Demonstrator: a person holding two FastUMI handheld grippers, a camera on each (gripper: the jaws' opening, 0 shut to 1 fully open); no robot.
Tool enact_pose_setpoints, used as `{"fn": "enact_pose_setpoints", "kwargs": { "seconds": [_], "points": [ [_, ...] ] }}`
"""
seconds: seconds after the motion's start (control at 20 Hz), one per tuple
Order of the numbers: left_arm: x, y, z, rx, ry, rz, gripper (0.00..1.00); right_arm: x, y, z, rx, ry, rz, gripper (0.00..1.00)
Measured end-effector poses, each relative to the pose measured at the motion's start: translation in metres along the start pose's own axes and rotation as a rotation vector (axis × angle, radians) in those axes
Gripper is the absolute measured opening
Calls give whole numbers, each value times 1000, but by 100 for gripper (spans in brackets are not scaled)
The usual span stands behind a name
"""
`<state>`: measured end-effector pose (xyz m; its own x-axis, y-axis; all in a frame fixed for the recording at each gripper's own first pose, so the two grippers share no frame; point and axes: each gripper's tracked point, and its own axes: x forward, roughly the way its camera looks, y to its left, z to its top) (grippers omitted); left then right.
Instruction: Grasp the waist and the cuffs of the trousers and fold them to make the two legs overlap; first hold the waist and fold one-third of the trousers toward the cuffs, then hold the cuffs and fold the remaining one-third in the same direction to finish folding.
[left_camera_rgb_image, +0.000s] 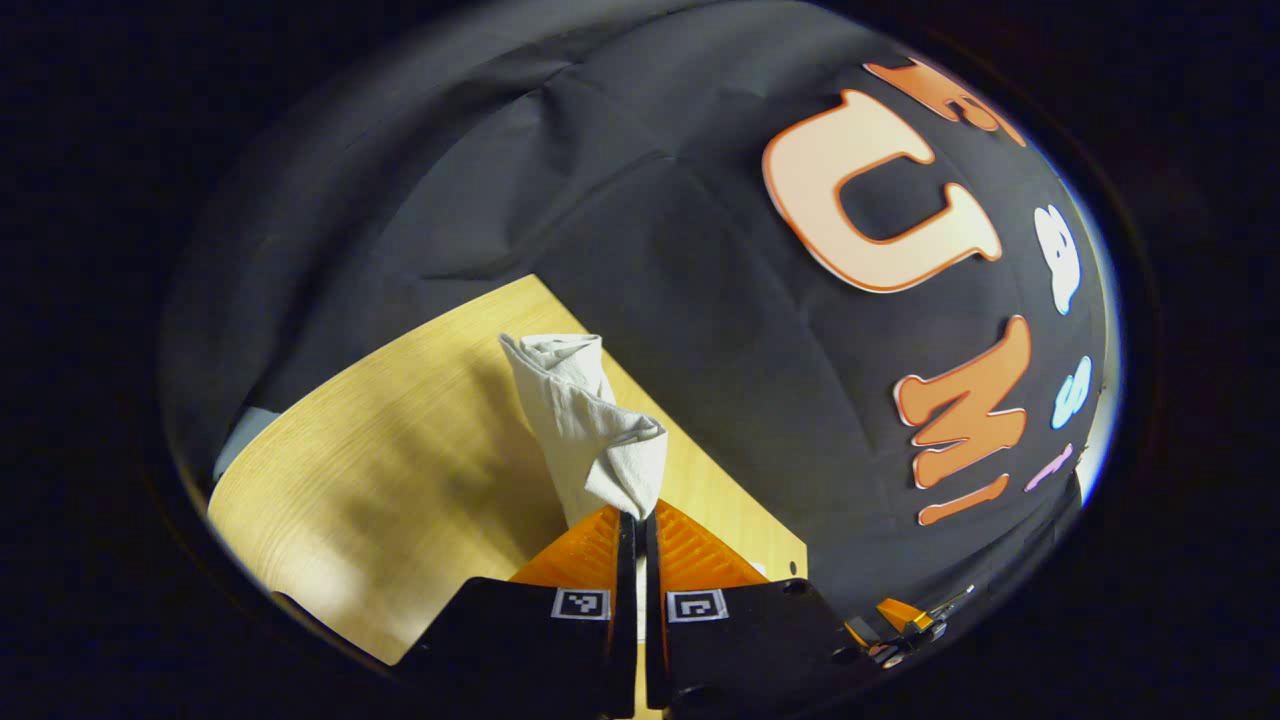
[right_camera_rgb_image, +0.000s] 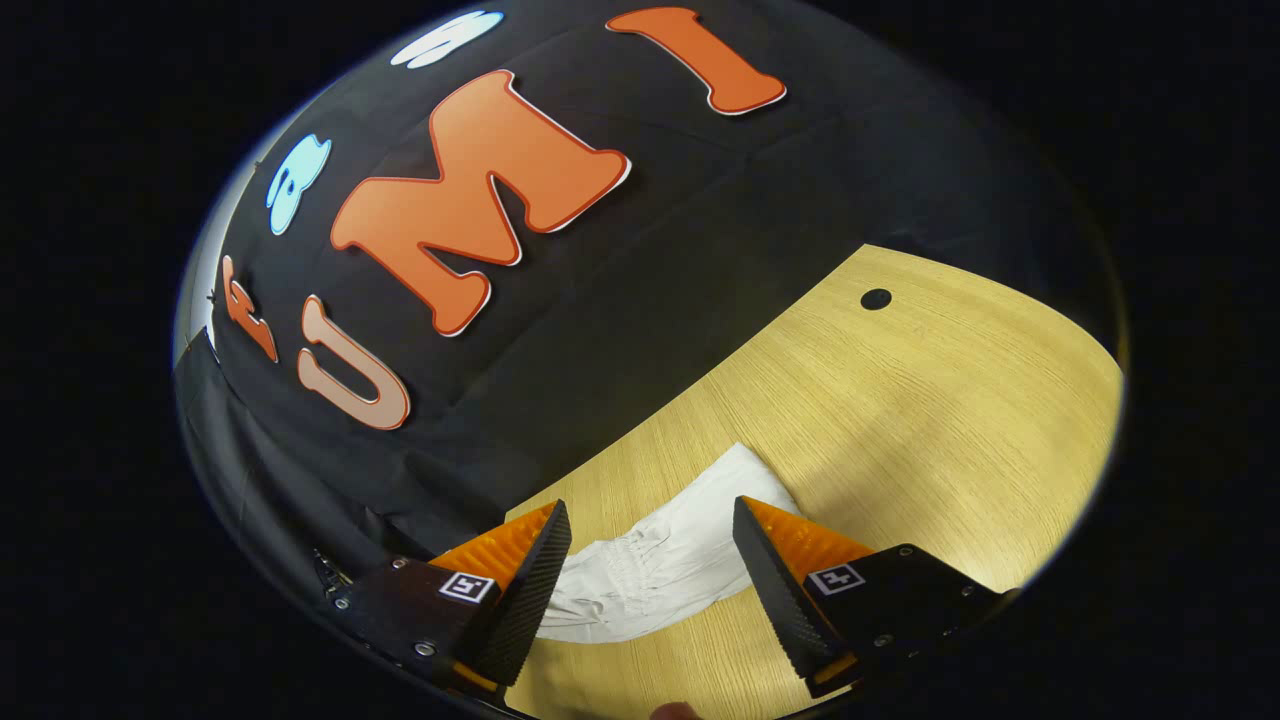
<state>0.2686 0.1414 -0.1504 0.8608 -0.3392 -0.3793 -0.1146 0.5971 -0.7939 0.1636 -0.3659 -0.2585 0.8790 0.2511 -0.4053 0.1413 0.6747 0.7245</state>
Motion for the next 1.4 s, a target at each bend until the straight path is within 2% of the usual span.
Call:
{"fn": "enact_pose_setpoints", "kwargs": {
  "seconds": [0.5, 0.85, 1.05, 1.25, 1.4],
  "points": [
    [-2, -122, -5, 131, -57, -139, 7, 4, -23, 29, 49, -7, 38, 98],
    [16, -211, -46, 285, -39, -223, 7, -1, -54, 48, 91, -18, 47, 98],
    [41, -264, -96, 358, 26, -286, 7, -13, -83, 62, 115, -37, 35, 98],
    [73, -314, -180, 459, 169, -351, 7, -28, -124, 77, 155, -69, -3, 98],
    [107, -324, -245, 556, 277, -331, 7, -37, -150, 86, 173, -88, -31, 98]
  ]
}}
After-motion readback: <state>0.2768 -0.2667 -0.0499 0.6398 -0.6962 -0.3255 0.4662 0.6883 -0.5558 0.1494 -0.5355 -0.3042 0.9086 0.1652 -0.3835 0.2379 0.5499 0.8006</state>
